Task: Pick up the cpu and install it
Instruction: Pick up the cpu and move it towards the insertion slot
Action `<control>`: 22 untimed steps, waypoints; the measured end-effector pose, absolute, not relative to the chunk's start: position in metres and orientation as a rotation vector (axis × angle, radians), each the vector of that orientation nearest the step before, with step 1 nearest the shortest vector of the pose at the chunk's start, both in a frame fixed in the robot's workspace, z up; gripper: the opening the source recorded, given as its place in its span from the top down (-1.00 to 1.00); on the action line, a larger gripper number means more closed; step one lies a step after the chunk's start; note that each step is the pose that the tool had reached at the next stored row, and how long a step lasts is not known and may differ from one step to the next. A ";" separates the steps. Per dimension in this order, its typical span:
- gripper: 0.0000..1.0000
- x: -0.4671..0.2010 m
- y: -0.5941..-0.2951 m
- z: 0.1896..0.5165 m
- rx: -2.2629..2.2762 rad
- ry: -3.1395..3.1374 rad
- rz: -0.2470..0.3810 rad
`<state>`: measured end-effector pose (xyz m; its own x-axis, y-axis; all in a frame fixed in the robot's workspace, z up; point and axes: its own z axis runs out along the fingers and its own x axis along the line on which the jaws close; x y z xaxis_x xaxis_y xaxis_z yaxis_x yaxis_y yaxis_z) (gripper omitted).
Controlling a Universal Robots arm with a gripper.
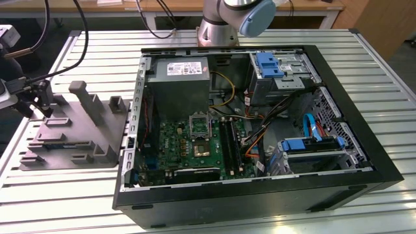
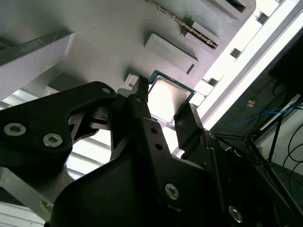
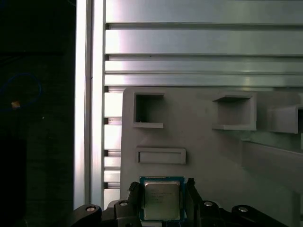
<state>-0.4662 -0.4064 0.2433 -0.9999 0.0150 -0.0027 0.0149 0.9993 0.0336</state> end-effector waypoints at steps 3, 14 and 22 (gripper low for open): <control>0.06 -0.466 -0.406 0.244 0.023 3.138 0.053; 0.06 -0.466 -0.406 0.247 0.024 3.138 0.052; 0.06 -0.466 -0.406 0.250 0.023 3.138 0.052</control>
